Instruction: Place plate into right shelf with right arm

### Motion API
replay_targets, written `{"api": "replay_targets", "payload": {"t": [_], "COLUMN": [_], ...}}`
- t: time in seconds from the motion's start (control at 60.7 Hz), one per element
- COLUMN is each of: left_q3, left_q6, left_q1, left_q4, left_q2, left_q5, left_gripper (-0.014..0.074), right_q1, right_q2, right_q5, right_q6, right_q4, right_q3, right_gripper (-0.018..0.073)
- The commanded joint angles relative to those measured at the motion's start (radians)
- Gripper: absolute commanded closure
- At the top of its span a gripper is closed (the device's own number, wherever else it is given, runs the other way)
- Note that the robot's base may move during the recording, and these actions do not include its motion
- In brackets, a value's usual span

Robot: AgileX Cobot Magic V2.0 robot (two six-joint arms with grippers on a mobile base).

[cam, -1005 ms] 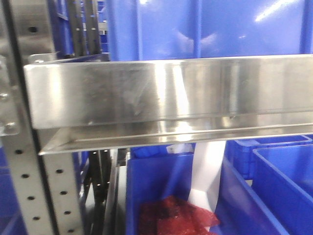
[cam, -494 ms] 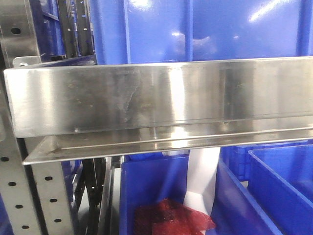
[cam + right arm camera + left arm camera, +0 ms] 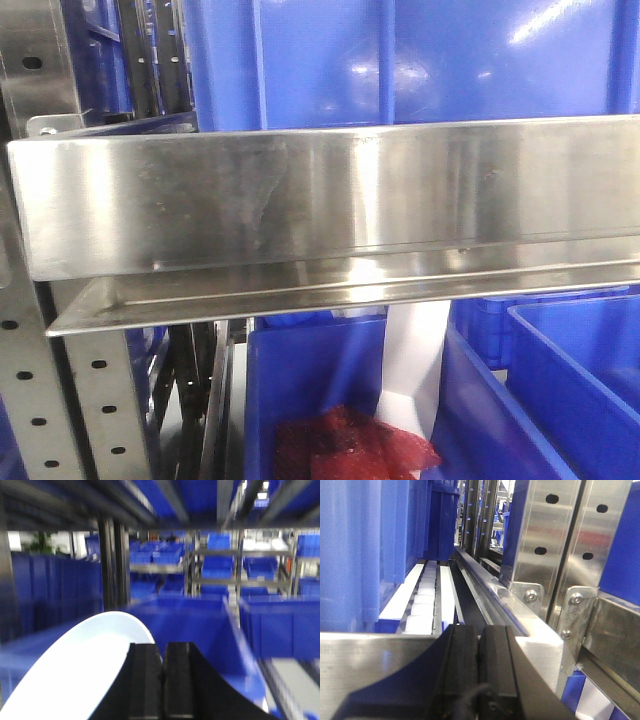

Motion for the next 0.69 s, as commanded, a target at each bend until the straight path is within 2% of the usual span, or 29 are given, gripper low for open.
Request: {"api": "replay_targets", "payload": {"t": [0.0, 0.165, 0.428, 0.544, 0.676], "left_q3": [0.008, 0.008, 0.008, 0.008, 0.008], "left_q6": [-0.006, -0.006, -0.006, -0.006, -0.006], "left_q1": [0.002, 0.002, 0.002, 0.002, 0.002], "left_q4": [0.000, 0.000, 0.000, 0.000, 0.000], "left_q2": [-0.010, -0.010, -0.010, -0.010, -0.010], "left_q5": [-0.089, -0.089, -0.089, -0.089, -0.089], "left_gripper": [0.0643, 0.0643, 0.0643, 0.0643, 0.0643], "right_q1": [-0.001, -0.001, -0.033, -0.077, -0.108], "right_q2": [0.120, 0.372, 0.712, 0.837, 0.951], "right_q5": [-0.096, -0.095, -0.057, -0.034, -0.034], "right_q6": [-0.006, -0.007, -0.007, -0.007, -0.007], "right_q4": [-0.013, -0.015, -0.037, -0.037, -0.037], "right_q3": [-0.168, -0.435, -0.742, -0.820, -0.831], "right_gripper": [0.0505, 0.0505, 0.0505, 0.0505, 0.0505]}}
